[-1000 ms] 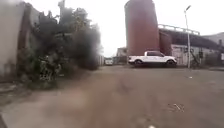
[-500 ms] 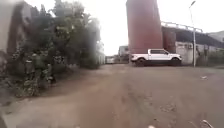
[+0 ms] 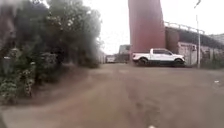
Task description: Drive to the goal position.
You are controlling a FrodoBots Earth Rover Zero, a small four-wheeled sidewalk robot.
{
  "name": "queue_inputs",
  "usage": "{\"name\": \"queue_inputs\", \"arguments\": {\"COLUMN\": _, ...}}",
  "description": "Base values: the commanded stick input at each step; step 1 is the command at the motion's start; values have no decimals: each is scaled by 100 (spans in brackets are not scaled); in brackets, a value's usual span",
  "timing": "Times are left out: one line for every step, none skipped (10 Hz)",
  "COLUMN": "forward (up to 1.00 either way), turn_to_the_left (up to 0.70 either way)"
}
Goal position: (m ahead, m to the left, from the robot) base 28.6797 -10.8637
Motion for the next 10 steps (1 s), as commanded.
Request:
{"name": "queue_inputs", "arguments": {"forward": 100, "turn_to_the_left": 0}}
{"name": "queue_inputs", "arguments": {"forward": 100, "turn_to_the_left": 0}}
{"name": "queue_inputs", "arguments": {"forward": 100, "turn_to_the_left": 0}}
{"name": "queue_inputs", "arguments": {"forward": 100, "turn_to_the_left": 0}}
{"name": "queue_inputs", "arguments": {"forward": 100, "turn_to_the_left": 0}}
{"name": "queue_inputs", "arguments": {"forward": 100, "turn_to_the_left": 0}}
{"name": "queue_inputs", "arguments": {"forward": 100, "turn_to_the_left": 0}}
{"name": "queue_inputs", "arguments": {"forward": 100, "turn_to_the_left": 0}}
{"name": "queue_inputs", "arguments": {"forward": 100, "turn_to_the_left": 0}}
{"name": "queue_inputs", "arguments": {"forward": 100, "turn_to_the_left": 0}}
